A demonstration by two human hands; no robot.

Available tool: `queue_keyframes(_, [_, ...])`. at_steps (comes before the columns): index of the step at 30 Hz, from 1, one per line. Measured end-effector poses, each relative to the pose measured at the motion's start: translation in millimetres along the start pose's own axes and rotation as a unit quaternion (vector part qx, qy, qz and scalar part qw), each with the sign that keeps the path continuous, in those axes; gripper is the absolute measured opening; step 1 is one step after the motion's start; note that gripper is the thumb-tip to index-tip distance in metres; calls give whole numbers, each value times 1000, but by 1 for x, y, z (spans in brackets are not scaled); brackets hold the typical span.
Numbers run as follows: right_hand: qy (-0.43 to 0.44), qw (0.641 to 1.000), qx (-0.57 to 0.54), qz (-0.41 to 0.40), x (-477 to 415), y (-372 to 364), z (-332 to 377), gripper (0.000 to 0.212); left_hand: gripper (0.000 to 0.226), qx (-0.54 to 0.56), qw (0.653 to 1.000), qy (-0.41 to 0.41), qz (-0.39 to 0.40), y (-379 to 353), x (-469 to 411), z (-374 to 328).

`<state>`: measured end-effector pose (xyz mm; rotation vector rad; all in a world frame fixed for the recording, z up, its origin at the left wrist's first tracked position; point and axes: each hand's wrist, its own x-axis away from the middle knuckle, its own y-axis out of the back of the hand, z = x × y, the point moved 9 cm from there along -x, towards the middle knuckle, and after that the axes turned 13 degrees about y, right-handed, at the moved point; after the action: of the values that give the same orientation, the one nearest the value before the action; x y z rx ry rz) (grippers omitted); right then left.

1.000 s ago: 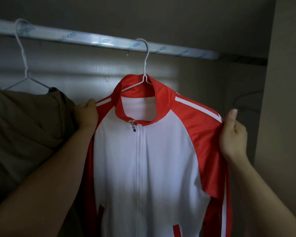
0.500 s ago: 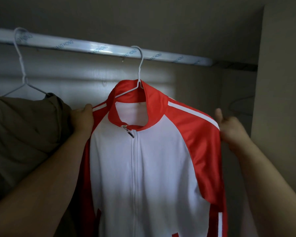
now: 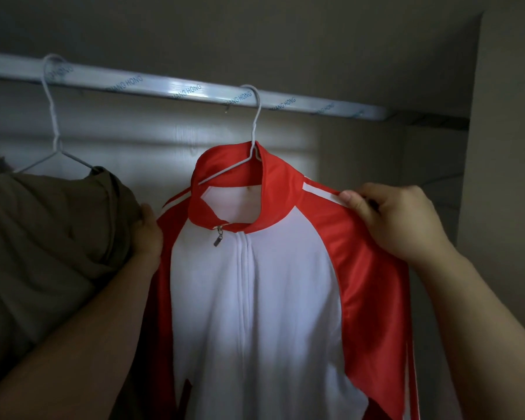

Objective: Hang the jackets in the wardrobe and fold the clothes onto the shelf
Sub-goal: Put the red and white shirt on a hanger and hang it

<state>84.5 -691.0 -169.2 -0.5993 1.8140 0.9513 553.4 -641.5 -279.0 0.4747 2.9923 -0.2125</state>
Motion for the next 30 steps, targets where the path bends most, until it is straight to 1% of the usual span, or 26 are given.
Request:
queue_keyframes(3, [-10, 1000, 6, 15, 0, 0, 0, 50, 61, -20, 999, 27, 6, -4, 7, -4])
queue_keyframes(5, [-13, 999, 12, 36, -1, 0, 1, 47, 53, -11, 1000, 29, -6, -5, 17, -20])
queue_keyframes(6, [-11, 999, 14, 50, -1, -1, 4, 47, 48, -6, 1000, 17, -13, -6, 23, -31])
queue_keyframes(7, [-11, 998, 8, 64, 0, -2, 7, 46, 44, 8, 1000, -8, -21, -7, 30, -44])
queue_keyframes(9, [-9, 996, -33, 85, 1, -2, 16, 45, 37, 40, 994, -94, -28, -10, 52, -77])
queue_keyframes(11, [1, 993, -66, 98, 2, -1, 28, 42, 34, 25, 984, -176, -31, -14, 84, -110])
queue_keyframes(13, [13, 991, -77, 109, 3, 2, 40, 43, 36, 8, 970, -242, -27, -18, 117, -138])
queue_keyframes(16, [17, 986, -66, 153, 9, 8, 53, 55, 38, 3, 955, -296, 28, -25, 160, -170])
queue_keyframes(17, [15, 985, -52, 166, 11, 9, 57, 56, 37, -12, 951, -306, 46, -27, 170, -177])
queue_keyframes(19, [5, 983, -27, 180, 13, 10, 66, 51, 35, -78, 938, -329, 70, -36, 186, -191])
queue_keyframes(21, [-20, 981, -41, 186, 17, 6, 79, 44, 33, -149, 925, -333, 101, -49, 197, -195])
queue_keyframes(23, [-51, 979, -70, 186, 20, 1, 93, 38, 33, -187, 921, -312, 137, -62, 201, -191])
queue_keyframes(24, [-59, 978, -80, 182, 21, -1, 100, 36, 32, -196, 921, -304, 142, -63, 201, -189])
queue_keyframes(27, [-62, 981, -100, 152, 16, -1, 125, 33, 28, -193, 934, -282, 102, -42, 198, -191])
queue_keyframes(30, [-52, 985, -103, 127, 8, 1, 147, 32, 32, -175, 946, -262, 72, -15, 192, -194])
